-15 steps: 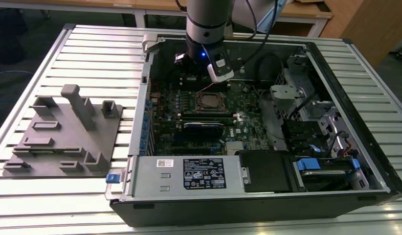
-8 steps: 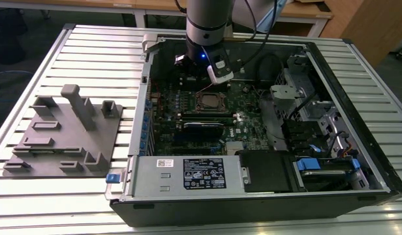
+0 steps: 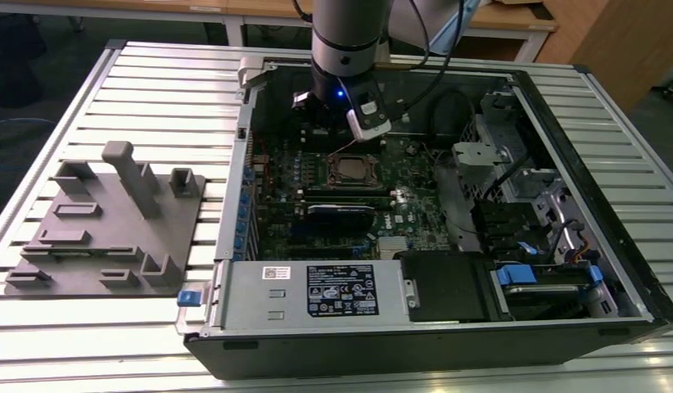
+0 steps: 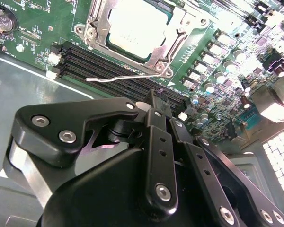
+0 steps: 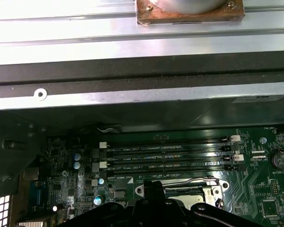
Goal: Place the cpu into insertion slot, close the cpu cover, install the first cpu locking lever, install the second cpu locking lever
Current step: 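Install the first cpu locking lever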
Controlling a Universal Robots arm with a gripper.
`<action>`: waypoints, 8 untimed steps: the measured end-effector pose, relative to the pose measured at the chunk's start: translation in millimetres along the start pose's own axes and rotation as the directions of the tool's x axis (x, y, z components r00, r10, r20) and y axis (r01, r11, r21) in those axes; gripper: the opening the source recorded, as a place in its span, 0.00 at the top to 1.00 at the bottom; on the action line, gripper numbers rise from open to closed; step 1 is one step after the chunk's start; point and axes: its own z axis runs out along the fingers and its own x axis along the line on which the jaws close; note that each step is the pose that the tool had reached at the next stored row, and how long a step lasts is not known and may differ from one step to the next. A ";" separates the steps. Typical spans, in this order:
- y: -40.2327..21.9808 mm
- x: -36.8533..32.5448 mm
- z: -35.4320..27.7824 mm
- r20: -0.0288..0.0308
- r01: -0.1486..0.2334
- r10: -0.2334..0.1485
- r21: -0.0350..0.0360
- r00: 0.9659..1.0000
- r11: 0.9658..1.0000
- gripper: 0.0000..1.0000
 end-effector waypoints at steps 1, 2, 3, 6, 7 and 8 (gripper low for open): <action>0.1 0.0 0.2 0.001 0.000 0.000 0.005 1.000 1.000 0.89; 0.1 0.0 0.1 0.001 0.000 0.000 0.013 1.000 1.000 0.89; 0.0 0.0 0.0 0.001 0.000 0.000 0.019 1.000 1.000 0.89; 0.0 0.0 0.0 0.002 0.000 0.000 0.025 1.000 1.000 0.89; 0.0 0.0 0.0 0.002 0.000 0.000 0.025 1.000 1.000 0.89; 0.0 0.0 0.0 0.003 0.000 0.000 0.042 1.000 0.999 0.89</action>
